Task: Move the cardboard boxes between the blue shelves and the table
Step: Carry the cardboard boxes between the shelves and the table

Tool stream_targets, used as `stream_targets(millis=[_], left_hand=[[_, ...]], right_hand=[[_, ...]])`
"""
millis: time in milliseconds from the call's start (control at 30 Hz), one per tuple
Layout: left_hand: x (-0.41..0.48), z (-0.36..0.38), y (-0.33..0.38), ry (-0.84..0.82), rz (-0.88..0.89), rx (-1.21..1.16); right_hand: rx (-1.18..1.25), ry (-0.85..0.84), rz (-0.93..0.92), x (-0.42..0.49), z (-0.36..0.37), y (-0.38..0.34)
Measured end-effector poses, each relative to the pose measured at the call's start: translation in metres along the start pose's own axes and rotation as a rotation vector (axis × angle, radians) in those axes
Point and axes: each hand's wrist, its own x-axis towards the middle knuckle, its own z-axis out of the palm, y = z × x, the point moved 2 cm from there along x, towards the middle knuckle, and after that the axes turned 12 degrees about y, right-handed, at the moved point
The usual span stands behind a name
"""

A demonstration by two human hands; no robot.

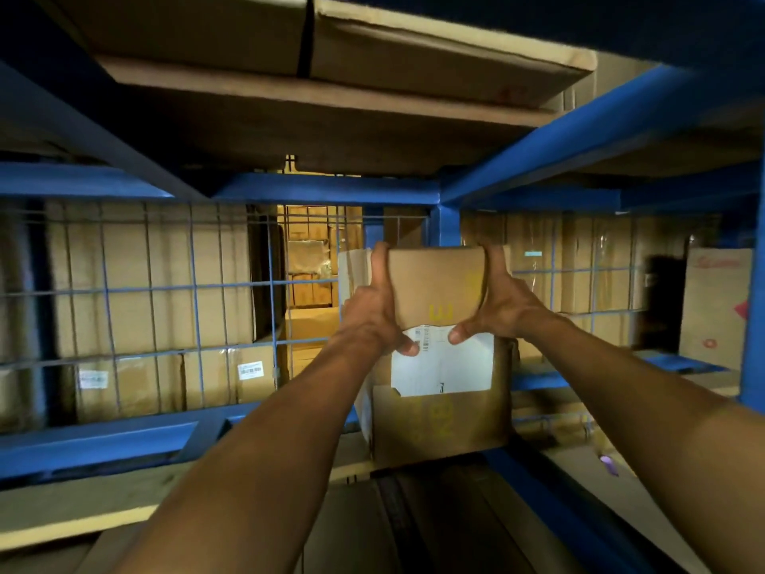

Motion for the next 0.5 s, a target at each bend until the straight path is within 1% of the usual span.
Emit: stream_targets(millis=[100,233,500], left_hand=[[-0.01,-0.009,-0.002,-0.002,-0.016,-0.041],[-0.02,-0.039,-0.015,0.0,0.003,-0.087],[-0.061,-0.116,-0.042,-0.048,0.144,-0.167]], right_hand=[[-0.007,0.032,0.014,-0.016,-0.003,-0.011],[-0.027,0.049,0.017,-0.041,-0.005,-0.042],[-0.087,0.108,0.045,-0.116,-0.015,-0.116]])
